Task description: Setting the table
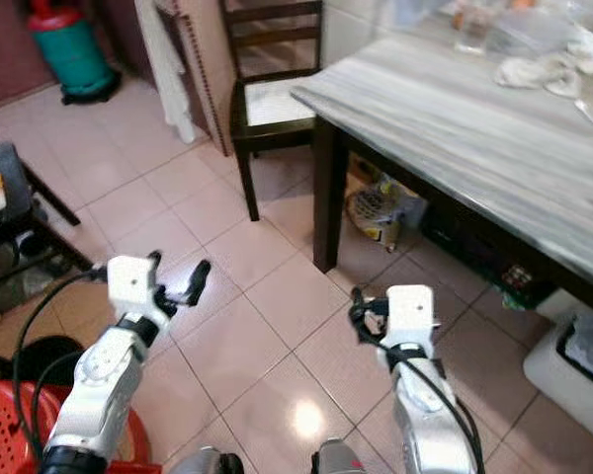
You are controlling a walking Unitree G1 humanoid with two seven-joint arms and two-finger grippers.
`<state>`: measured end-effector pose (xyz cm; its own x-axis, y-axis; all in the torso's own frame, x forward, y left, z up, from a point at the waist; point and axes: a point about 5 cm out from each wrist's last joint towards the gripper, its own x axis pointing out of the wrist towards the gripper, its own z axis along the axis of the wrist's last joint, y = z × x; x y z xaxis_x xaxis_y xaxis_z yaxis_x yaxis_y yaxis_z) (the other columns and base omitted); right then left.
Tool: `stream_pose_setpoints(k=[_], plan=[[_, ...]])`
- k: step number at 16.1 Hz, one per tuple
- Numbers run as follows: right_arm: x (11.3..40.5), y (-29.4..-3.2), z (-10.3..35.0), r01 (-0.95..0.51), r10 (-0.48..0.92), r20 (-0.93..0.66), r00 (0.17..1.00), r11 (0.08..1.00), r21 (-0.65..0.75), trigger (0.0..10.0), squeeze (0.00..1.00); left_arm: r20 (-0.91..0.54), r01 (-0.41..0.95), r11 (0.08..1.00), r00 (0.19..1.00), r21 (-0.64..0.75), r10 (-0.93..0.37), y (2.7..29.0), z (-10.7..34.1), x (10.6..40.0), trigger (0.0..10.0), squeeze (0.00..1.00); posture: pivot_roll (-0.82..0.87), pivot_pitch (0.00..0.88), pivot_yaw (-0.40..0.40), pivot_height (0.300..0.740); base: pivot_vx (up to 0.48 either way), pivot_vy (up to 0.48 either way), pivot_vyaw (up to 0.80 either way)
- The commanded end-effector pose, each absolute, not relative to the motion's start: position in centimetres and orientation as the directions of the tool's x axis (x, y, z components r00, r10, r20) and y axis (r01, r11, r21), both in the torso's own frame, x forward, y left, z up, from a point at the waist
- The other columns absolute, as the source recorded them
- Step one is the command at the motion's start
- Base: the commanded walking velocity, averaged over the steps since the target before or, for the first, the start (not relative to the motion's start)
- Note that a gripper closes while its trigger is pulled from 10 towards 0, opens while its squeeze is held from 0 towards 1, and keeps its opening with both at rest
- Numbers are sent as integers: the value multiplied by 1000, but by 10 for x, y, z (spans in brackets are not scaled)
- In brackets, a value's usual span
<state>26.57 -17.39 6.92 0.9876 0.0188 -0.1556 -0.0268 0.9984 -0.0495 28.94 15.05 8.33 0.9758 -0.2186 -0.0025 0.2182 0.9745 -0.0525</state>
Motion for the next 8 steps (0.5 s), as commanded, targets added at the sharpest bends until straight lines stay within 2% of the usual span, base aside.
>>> stream_pose_setpoints(k=[1,4,8], plan=[[263,-178,70,-15,7,-156,988,999,-51,10000,0,-17,190,981,982,-33,-190,152,82,289,10000,0,-177,172,72,740,0,0,-781],[263,-178,82,-30,23,-102,995,997,-71,10000,0,-2,96,995,995,-18,-96,153,83,290,10000,0,-178,166,54,740,0,0,0],[268,-179,87,-35,19,-105,994,987,-158,10000,0,-15,50,998,999,-38,-51,157,81,289,10000,0,-181,134,19,740,0,0,0]])
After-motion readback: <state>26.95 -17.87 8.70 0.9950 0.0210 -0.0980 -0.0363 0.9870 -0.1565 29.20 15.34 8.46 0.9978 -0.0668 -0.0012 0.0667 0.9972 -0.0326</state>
